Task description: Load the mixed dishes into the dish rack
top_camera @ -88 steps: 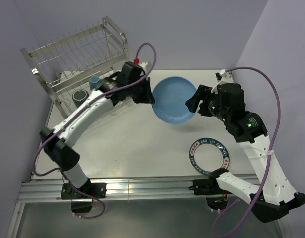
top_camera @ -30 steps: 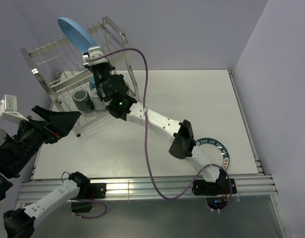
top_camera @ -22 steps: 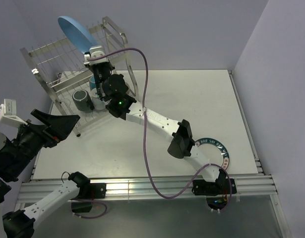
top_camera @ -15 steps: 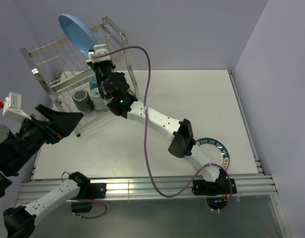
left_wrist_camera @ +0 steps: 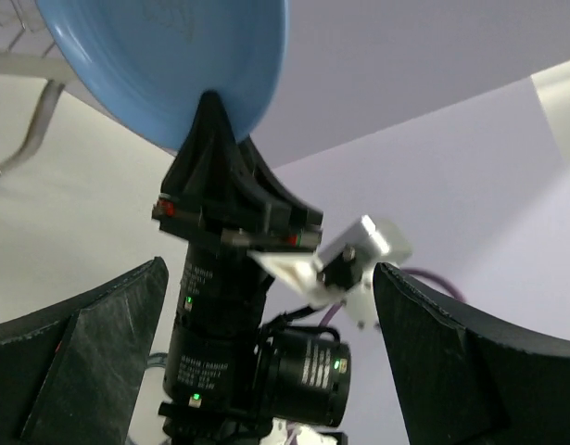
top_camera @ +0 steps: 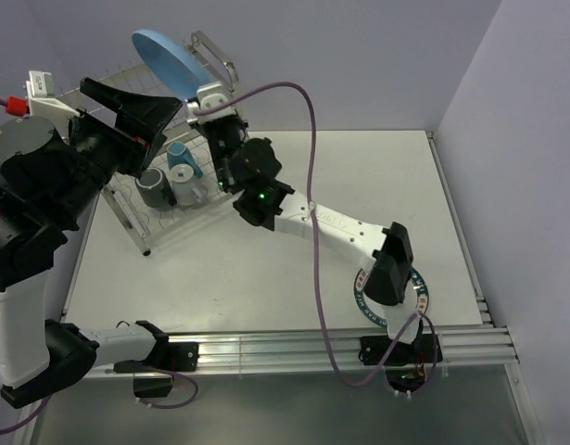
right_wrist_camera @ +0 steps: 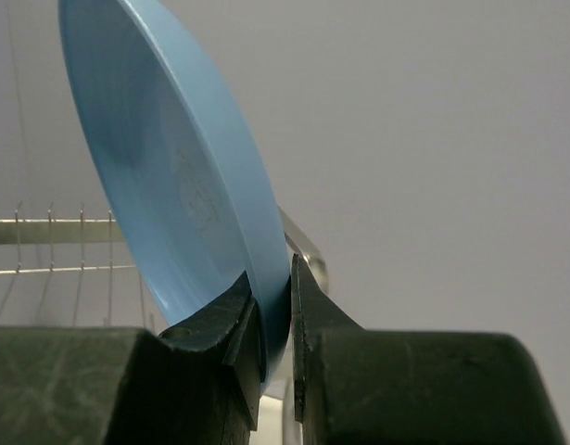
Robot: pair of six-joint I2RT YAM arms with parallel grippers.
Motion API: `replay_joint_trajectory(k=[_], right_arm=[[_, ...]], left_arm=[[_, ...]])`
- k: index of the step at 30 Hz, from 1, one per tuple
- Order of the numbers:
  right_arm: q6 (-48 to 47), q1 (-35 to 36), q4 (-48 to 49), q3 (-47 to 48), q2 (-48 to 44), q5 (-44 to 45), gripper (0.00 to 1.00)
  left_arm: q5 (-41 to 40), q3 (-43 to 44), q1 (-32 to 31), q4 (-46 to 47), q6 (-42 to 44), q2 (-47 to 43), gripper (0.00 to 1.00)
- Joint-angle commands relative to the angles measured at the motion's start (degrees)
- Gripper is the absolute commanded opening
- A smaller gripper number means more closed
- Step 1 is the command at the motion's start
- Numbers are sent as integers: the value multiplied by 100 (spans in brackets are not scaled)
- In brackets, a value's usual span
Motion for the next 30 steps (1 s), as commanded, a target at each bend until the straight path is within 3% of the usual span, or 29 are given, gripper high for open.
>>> replay_joint_trajectory(k=[1, 4, 8, 10, 15, 25, 26, 29, 30], right_arm=[[-548, 90, 1204, -1256, -995, -101, 0], [-732, 292, 1382, -2131, -1734, -225, 0], [-1050, 652, 1874, -3702, -2535, -49, 0], [-1006, 881, 1797, -4178, -3001, 21, 0], [-1375, 1276, 2006, -4752, -3608, 215, 0], [-1955, 1777, 2007, -5481, -4189, 276, 0], [-1999, 1787, 2024, -5525, -4216, 259, 0], [-2165, 1804, 1919, -5596, -4269, 224, 0], [-2218, 1813, 1980, -5640, -4269, 232, 0]], left_arm=[[26, -343, 36, 815, -1149, -219, 99], [26, -405, 150, 841, -1519, -218, 99], [-35, -1360, 299, 1482, -2037, -631, 99], [174, -1556, 396, 1318, -2195, -649, 99], [878, -2144, 616, 1245, -2539, -649, 99], [1099, -2541, 739, 1667, -2636, -693, 99], [1107, -2541, 748, 1798, -2627, -676, 96], [1221, -2716, 783, 2280, -2609, -789, 74], [1335, -2908, 792, 2422, -2644, -833, 54]])
